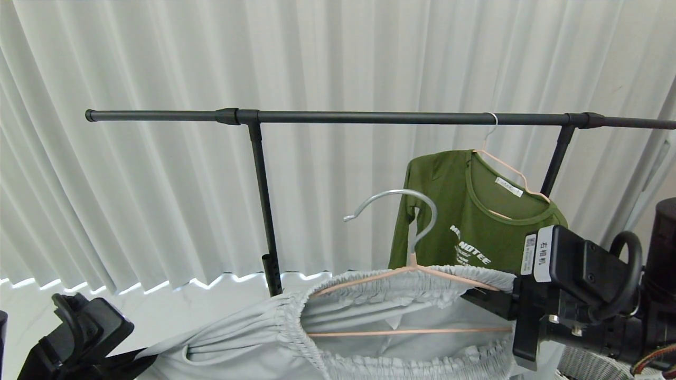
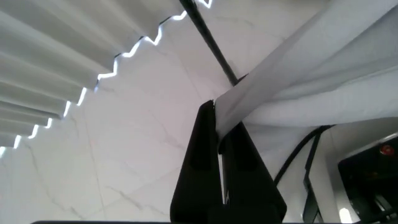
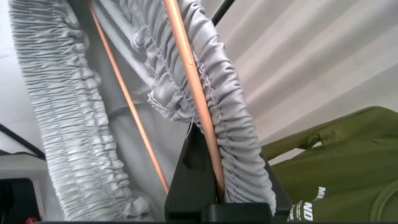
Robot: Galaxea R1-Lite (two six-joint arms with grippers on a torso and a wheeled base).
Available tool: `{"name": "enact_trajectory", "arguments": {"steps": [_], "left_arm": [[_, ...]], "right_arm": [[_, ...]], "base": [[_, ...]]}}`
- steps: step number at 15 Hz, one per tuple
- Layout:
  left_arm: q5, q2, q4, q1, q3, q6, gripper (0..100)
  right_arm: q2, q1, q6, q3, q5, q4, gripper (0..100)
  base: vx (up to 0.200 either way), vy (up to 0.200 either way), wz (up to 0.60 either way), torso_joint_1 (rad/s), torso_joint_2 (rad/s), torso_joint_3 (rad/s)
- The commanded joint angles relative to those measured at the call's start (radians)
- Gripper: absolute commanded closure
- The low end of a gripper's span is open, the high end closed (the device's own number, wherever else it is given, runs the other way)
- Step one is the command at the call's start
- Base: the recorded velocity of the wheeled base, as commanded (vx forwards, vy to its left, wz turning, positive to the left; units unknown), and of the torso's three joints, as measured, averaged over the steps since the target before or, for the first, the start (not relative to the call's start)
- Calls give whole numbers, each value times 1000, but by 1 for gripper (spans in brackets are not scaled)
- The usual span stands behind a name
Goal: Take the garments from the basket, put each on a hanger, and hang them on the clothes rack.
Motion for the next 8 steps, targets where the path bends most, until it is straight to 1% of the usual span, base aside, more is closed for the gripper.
{"name": "enact_trajectory", "arguments": {"steps": [1, 5, 6, 7, 8], "left_arm": [[1, -2, 0, -3, -3, 5, 0], [-1, -34, -2, -17, -18, 7, 0], [-2, -48, -2, -24, -21, 4, 0], [-2, -70, 0, -27, -23, 5, 0], [-2, -87, -2, -27, -23, 9, 0]], "right_arm": [[-3, 0, 0, -2, -5, -1, 100], [-1, -3, 20, -2, -50, -1, 100], [-1, -6, 34, -2, -80, -1, 100], [0, -9, 58, -3, -135, 3, 100], [8, -11, 83, -5, -212, 3, 100]], "base": [[0, 0, 0, 0, 0, 0], [0, 0, 0, 0, 0, 0], [0, 0, 0, 0, 0, 0], [0, 0, 0, 0, 0, 0], [0, 0, 0, 0, 0, 0]]}}
